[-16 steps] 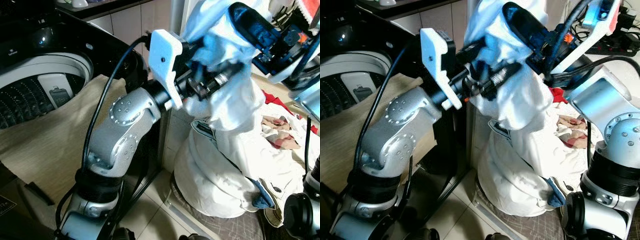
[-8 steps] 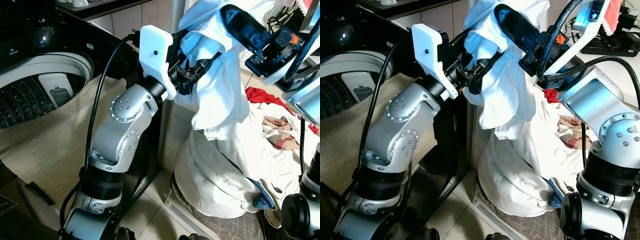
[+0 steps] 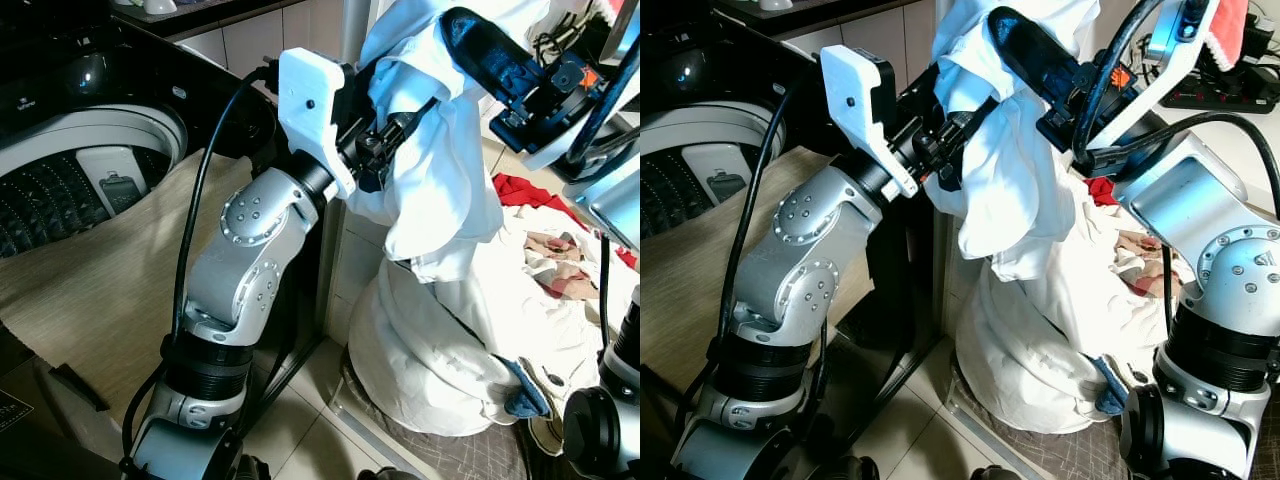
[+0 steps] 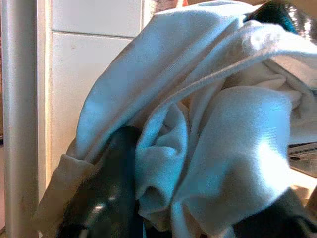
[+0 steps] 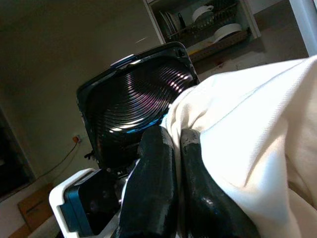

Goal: Clothes washing

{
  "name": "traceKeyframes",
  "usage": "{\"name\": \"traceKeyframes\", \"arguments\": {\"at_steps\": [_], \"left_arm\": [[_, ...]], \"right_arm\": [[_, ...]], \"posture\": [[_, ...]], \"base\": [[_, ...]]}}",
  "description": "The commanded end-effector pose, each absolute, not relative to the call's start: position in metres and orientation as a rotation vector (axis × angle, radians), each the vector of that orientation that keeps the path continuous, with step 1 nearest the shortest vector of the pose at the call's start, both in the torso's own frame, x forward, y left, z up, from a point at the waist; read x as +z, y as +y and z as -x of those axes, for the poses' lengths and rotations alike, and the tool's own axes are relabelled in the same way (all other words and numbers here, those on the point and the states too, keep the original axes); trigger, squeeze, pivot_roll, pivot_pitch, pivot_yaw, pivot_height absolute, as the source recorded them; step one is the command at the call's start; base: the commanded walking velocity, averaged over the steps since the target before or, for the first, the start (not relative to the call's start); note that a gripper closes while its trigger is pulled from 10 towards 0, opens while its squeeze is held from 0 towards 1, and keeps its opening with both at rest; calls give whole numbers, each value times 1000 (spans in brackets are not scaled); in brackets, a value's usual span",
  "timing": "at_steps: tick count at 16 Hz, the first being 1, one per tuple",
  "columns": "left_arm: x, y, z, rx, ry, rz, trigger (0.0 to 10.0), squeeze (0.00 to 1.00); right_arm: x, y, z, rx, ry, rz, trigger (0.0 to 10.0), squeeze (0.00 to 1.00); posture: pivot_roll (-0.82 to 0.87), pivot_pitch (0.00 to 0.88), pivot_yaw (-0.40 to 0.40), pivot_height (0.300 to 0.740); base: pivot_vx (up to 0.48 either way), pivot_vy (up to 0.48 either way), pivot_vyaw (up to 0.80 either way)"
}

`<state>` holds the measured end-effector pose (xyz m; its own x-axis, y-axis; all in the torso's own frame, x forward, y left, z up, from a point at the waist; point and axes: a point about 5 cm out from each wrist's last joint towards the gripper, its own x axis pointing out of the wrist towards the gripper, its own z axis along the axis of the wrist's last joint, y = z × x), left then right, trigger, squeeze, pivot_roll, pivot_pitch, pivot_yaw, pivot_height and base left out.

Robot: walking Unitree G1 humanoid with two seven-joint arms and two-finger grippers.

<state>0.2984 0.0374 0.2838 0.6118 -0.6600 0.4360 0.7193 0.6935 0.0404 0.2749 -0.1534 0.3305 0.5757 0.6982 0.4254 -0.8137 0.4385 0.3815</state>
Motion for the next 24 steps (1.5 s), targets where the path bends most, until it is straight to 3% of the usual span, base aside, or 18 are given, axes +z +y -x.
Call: {"name": "traceKeyframes", "arguments": {"at_steps": [1,10,11,12,13,14,15,16,17,20,21,23,24], "left_arm": [[287,39,-297,-799,-465,159,0,0],[289,42,-298,-800,-476,168,0,0],[289,42,-298,-800,-478,175,0,0],[290,42,-299,-799,-479,177,0,0],[291,43,-300,-791,-482,185,0,0],[291,44,-300,-785,-483,194,0,0],[292,47,-302,-769,-489,194,0,0],[293,48,-304,-763,-489,198,0,0],[296,55,-310,-722,-498,208,0,0],[309,91,-334,-540,-536,162,0,0],[325,135,-357,-333,-558,66,0,0],[335,160,-367,-216,-560,-17,0,0],[350,195,-378,-52,-532,-171,0,0]], "right_arm": [[335,-153,-270,963,-238,-573,0,0],[334,-153,-271,951,-229,-564,0,0],[333,-153,-271,947,-227,-561,2824,0],[333,-153,-272,944,-227,-559,3529,0],[333,-153,-272,939,-225,-555,8471,0],[333,-153,-272,933,-224,-550,9961,0],[331,-154,-274,922,-210,-564,10000,0],[330,-154,-275,922,-206,-567,10000,961],[330,-154,-274,926,-205,-566,10000,1000],[327,-154,-275,895,-193,-518,10000,973],[322,-154,-276,877,-168,-475,10000,0],[318,-152,-275,878,-146,-421,10000,0],[312,-144,-273,895,-116,-347,10000,0]], "posture": [[-114,37,-17,740],[-112,34,-16,740],[-112,34,-15,740],[-112,34,-15,740],[-112,33,-14,740],[-112,33,-13,740],[-113,31,-11,740],[-111,30,-10,740],[-112,29,-8,740],[-114,22,-4,740],[-111,19,-4,740],[-110,16,-3,740],[-109,13,-3,740]], "base": [[0,0,0],[0,0,0],[0,0,0],[0,0,0],[0,0,0],[0,0,0],[0,0,0],[0,0,0],[0,0,0],[0,0,0],[0,0,0],[0,0,0],[0,0,0]]}}
